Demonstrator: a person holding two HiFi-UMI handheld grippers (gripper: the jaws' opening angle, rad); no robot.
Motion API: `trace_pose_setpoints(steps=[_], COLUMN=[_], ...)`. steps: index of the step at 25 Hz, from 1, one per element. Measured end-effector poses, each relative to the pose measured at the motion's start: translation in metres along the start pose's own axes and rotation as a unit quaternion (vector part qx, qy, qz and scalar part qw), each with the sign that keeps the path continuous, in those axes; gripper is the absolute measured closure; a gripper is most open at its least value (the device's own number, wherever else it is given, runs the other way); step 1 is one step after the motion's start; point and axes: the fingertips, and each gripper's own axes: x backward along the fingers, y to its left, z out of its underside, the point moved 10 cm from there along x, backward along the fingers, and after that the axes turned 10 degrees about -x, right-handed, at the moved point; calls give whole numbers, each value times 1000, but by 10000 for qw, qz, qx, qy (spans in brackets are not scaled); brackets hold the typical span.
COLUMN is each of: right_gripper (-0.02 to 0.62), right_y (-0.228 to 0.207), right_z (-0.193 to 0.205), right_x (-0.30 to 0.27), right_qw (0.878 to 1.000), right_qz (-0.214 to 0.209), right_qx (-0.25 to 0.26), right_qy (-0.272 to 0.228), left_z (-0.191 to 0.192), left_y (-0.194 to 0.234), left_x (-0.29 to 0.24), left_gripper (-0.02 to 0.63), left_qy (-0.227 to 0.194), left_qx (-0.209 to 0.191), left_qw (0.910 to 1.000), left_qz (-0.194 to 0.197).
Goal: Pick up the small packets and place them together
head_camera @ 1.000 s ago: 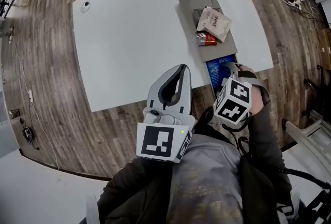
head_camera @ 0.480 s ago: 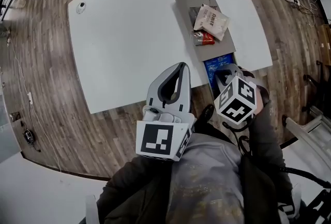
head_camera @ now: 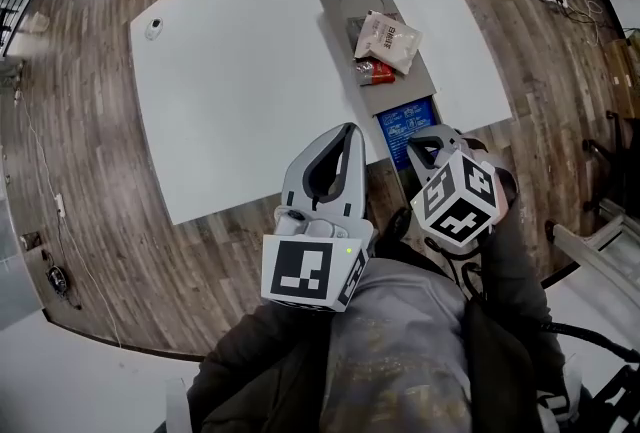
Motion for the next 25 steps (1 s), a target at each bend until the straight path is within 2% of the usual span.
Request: trace_pose_setpoints(steps=[2, 3, 4, 5, 9, 12, 15, 19, 22, 23, 25], right_gripper=[585, 517, 416, 358, 293, 282, 296, 420, 483, 561, 569], right_y=[6, 10, 12, 14, 8, 5, 1, -2, -6, -8, -11], right_z=[4, 6, 7, 7, 4, 0, -4, -6, -6, -6, -6], right_x=[-4, -7, -10, -13, -27, -38, -40, -39, -37, -36, -34], right_qw=[9997, 9992, 9984, 9975, 9955, 9932, 9933, 9953, 9974, 9982, 9989], right_qz=[-46, -142, -253, -332, -335, -288, -328, -368, -246, -167, -100], right_qx=[216, 324, 420, 502, 650, 755, 665, 443, 247, 162, 32], right_qy=[81, 174, 276, 361, 599, 843, 887, 781, 633, 561, 464], left_z=[-1, -1, -1, -2, -1, 2, 5, 10, 9, 9, 8], left_y=[-4, -4, -4, -3, 6, 16, 26, 30, 28, 27, 25], left_x=[0, 1, 1, 1, 2, 1, -2, -8, -11, -11, -10], left_gripper=[603, 603, 603, 603, 603, 603, 603, 603, 603, 603, 603], left_qy=[-11, -14, -16, -15, 17, 82, 132, 196, 203, 208, 213], left_qx=[-20, -29, -36, -38, -7, 57, 124, 175, 161, 152, 130], left_qw=[10000, 10000, 10000, 10000, 10000, 9998, 9995, 9994, 9995, 9995, 9996], left_qz=[31, 37, 32, 19, -87, -186, -268, -242, -172, -159, -148])
